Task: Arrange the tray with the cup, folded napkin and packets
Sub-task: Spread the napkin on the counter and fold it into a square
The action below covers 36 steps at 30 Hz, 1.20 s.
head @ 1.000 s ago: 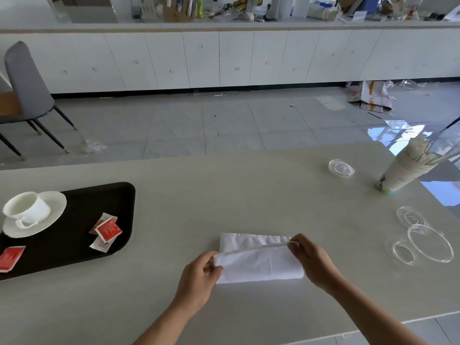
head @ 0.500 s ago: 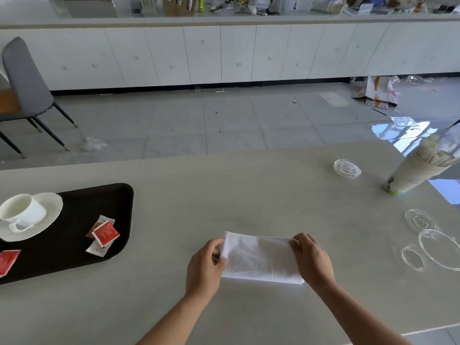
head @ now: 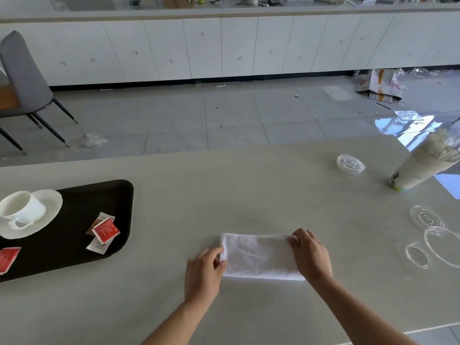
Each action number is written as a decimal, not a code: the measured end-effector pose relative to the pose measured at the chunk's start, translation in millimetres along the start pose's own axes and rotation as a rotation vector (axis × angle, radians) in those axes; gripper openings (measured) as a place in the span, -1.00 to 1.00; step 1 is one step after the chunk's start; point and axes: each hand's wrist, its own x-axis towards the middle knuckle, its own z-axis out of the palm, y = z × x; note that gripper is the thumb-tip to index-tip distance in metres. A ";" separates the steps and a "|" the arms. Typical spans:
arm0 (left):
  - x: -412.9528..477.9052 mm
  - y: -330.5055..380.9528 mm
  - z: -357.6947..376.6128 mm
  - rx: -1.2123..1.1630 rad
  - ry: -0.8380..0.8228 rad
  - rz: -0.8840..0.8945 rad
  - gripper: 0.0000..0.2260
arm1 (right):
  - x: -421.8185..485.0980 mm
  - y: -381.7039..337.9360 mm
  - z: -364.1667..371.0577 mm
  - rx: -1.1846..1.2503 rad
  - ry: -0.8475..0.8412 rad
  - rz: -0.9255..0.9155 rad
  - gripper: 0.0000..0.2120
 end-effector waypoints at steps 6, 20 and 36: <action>2.5 0.7 0.9 0.002 0.003 0.006 -0.81 | 2.5 -2.2 -0.7 -0.045 -0.020 0.021 -0.88; 13.4 13.3 14.7 0.340 0.026 0.454 -0.60 | -28.8 -15.2 1.8 -0.196 0.213 -0.307 -0.58; 11.8 -2.2 37.0 0.551 -0.256 0.371 -0.34 | -40.3 -25.5 45.7 -0.446 -0.181 -0.425 -0.20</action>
